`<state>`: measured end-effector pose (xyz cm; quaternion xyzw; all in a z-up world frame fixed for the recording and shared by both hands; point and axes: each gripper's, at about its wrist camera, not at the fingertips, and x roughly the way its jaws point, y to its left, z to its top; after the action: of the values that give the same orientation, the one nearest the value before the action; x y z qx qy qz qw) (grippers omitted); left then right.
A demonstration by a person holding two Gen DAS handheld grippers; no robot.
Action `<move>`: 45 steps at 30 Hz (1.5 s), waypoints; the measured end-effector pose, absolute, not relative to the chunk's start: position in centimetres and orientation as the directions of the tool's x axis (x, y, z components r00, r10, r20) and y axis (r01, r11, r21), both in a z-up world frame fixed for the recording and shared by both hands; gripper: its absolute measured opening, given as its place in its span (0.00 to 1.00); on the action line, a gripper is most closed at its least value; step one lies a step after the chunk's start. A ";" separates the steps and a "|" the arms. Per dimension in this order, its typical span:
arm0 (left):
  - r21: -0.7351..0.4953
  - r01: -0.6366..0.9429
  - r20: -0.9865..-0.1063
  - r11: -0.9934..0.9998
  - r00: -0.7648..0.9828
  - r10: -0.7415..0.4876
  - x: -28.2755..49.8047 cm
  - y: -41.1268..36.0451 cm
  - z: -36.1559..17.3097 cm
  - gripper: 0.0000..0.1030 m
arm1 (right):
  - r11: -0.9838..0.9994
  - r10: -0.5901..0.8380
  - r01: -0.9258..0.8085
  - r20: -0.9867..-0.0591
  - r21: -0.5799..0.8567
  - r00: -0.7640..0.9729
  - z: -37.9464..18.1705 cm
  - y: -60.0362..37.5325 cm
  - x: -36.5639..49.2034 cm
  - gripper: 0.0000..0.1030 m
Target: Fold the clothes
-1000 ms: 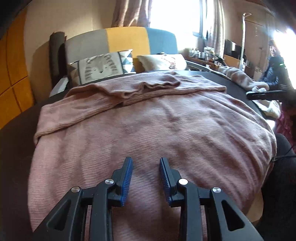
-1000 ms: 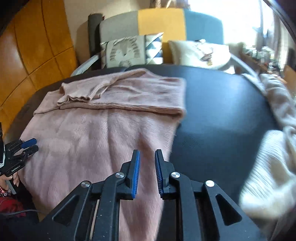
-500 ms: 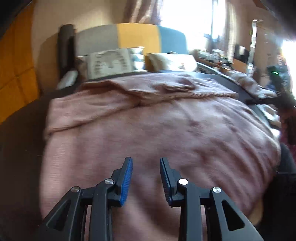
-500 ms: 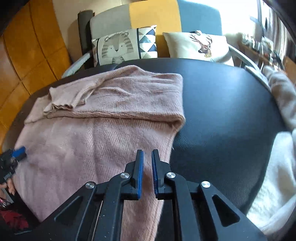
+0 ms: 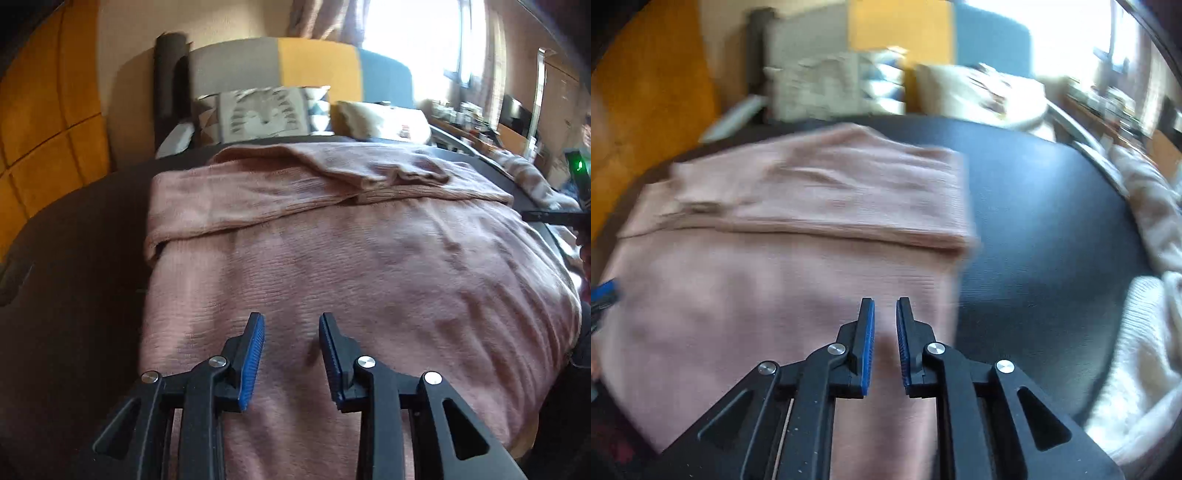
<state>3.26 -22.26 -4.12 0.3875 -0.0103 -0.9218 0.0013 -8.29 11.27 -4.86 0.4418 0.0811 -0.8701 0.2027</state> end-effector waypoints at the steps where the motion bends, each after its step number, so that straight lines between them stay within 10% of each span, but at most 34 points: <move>1: 0.042 -0.021 -0.710 -0.999 -0.704 -0.015 3.3 -21.8 -4.0 0.30 | -0.897 -0.275 0.443 -0.803 0.015 -0.529 -5.2 10.7 -8.0 0.13; 25: 0.079 -0.027 -0.777 -0.997 -0.628 -0.045 -6.6 -23.3 -4.3 0.35 | -0.916 -0.269 0.398 -0.816 0.052 -0.512 -6.4 8.0 -14.9 0.21; 37: 0.199 -0.308 -0.746 -0.930 -0.664 0.060 0.7 -14.9 -4.2 0.31 | -0.715 -0.410 0.698 -0.835 0.046 -0.366 -5.7 -1.0 -2.4 0.23; 45: 0.072 -0.265 -0.743 -0.961 -0.658 0.126 5.0 -18.0 -4.0 0.33 | -0.695 -0.438 0.718 -0.820 0.048 -0.368 -5.7 2.9 1.6 0.31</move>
<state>5.02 -18.01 -3.97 0.3993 -0.0873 -0.9063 -0.1080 1.60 2.88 -5.65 0.4347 0.1611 -0.8114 0.3560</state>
